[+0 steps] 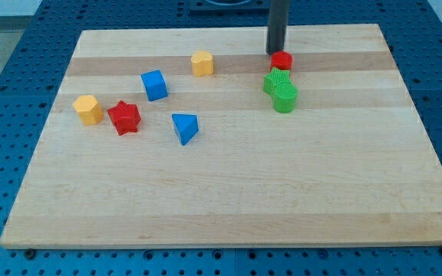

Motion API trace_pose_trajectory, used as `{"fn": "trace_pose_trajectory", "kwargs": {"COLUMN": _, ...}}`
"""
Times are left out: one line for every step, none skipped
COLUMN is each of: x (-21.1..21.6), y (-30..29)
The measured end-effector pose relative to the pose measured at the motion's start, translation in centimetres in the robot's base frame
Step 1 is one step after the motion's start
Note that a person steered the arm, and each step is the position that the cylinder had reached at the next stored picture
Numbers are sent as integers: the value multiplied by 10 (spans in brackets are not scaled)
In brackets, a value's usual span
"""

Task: Slide the green circle closer to the green star

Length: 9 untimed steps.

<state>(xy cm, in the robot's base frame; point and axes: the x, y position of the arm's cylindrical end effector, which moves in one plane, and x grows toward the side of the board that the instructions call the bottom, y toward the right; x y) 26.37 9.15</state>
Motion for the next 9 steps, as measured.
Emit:
{"fn": "trace_pose_trajectory", "kwargs": {"x": 1, "y": 13}}
{"fn": "trace_pose_trajectory", "kwargs": {"x": 5, "y": 14}}
{"fn": "trace_pose_trajectory", "kwargs": {"x": 16, "y": 14}}
{"fn": "trace_pose_trajectory", "kwargs": {"x": 23, "y": 14}}
{"fn": "trace_pose_trajectory", "kwargs": {"x": 23, "y": 14}}
{"fn": "trace_pose_trajectory", "kwargs": {"x": 23, "y": 14}}
{"fn": "trace_pose_trajectory", "kwargs": {"x": 24, "y": 10}}
{"fn": "trace_pose_trajectory", "kwargs": {"x": 25, "y": 4}}
{"fn": "trace_pose_trajectory", "kwargs": {"x": 25, "y": 2}}
